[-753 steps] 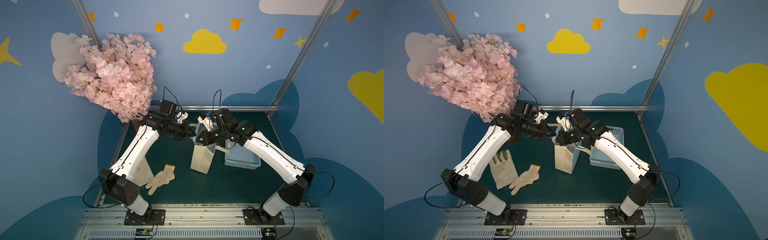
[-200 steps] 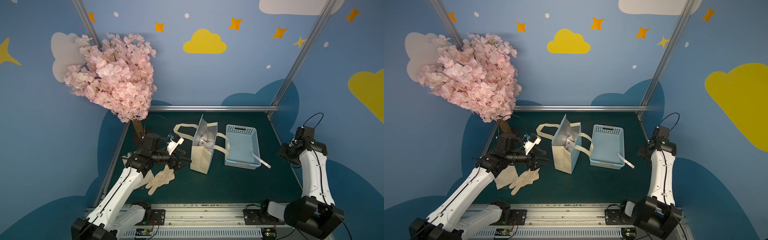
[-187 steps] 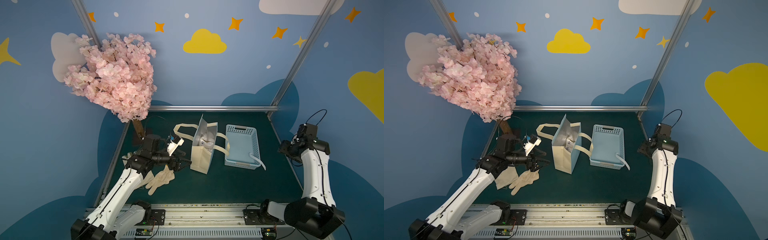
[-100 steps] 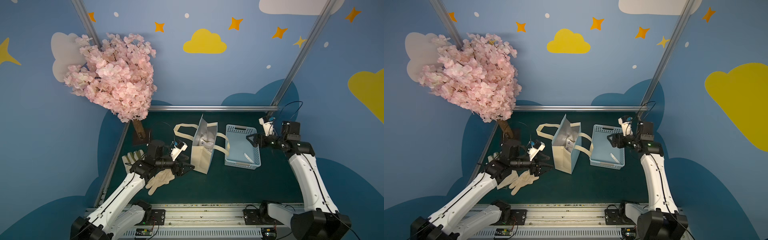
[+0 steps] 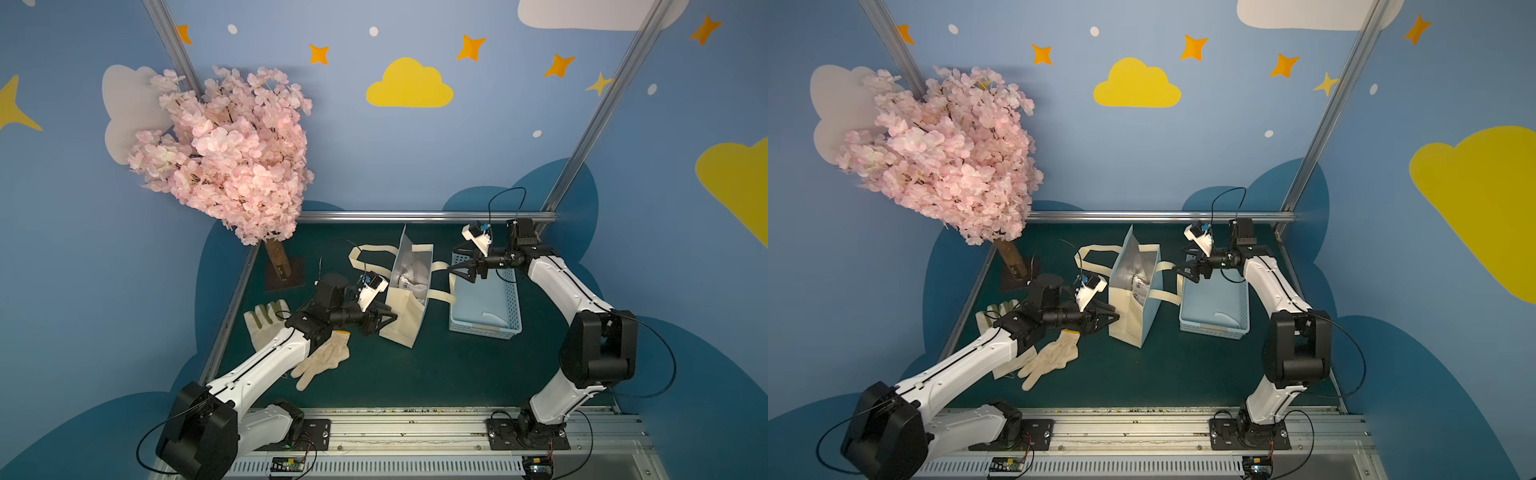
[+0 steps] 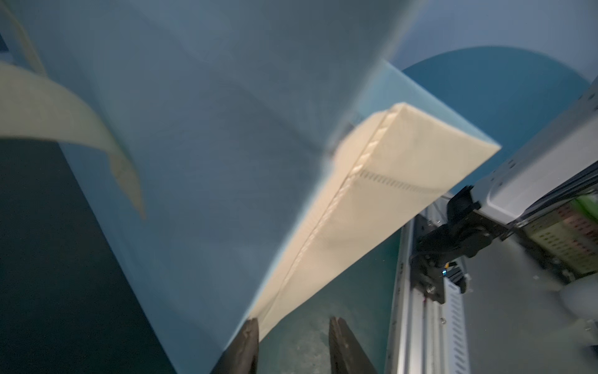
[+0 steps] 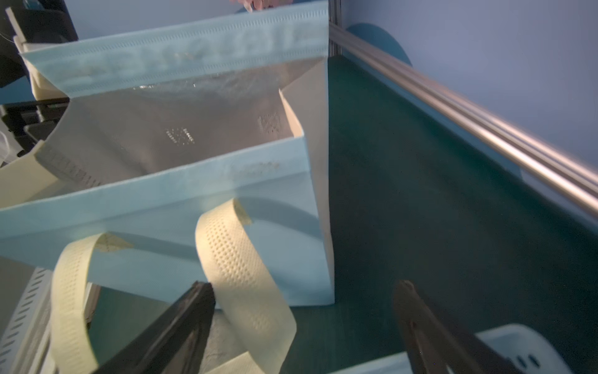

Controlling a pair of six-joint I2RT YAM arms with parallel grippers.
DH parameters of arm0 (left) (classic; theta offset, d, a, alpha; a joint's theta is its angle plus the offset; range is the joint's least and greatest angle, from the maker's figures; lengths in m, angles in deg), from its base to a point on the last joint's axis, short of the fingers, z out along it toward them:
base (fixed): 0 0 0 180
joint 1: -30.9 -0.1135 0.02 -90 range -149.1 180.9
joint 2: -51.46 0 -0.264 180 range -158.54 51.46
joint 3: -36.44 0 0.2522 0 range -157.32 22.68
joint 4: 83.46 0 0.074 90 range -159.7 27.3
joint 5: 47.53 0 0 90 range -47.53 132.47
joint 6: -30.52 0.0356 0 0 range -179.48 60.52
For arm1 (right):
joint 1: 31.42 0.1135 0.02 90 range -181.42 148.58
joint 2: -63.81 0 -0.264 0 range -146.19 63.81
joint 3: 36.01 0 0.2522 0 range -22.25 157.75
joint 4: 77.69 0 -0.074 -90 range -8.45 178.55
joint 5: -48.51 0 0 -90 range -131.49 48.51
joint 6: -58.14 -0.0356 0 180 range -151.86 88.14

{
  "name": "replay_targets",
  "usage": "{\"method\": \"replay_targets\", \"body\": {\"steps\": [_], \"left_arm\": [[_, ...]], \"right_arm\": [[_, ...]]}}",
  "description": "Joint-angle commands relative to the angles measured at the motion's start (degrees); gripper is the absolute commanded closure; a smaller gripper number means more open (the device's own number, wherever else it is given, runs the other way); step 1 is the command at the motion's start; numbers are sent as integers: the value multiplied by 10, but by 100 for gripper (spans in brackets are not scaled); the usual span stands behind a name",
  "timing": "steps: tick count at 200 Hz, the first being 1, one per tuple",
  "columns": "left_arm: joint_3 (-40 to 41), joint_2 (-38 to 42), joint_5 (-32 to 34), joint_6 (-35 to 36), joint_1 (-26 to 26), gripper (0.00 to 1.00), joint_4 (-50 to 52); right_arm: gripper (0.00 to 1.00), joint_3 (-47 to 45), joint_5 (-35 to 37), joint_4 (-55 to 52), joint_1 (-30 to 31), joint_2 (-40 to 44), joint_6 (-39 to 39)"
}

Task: Place the ice pack in the delivery bag
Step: Close the delivery bag at the center of the board.

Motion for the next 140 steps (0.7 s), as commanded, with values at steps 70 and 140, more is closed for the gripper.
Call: {"method": "replay_targets", "body": {"steps": [70,140], "left_arm": [[9,45,74,8,-22,97,-30],[23,69,-4,25,-123,97,-24]], "right_arm": [[28,111,-79,-61,76,-100,73],[100,67,-32,-116,100,-28,42]]}}
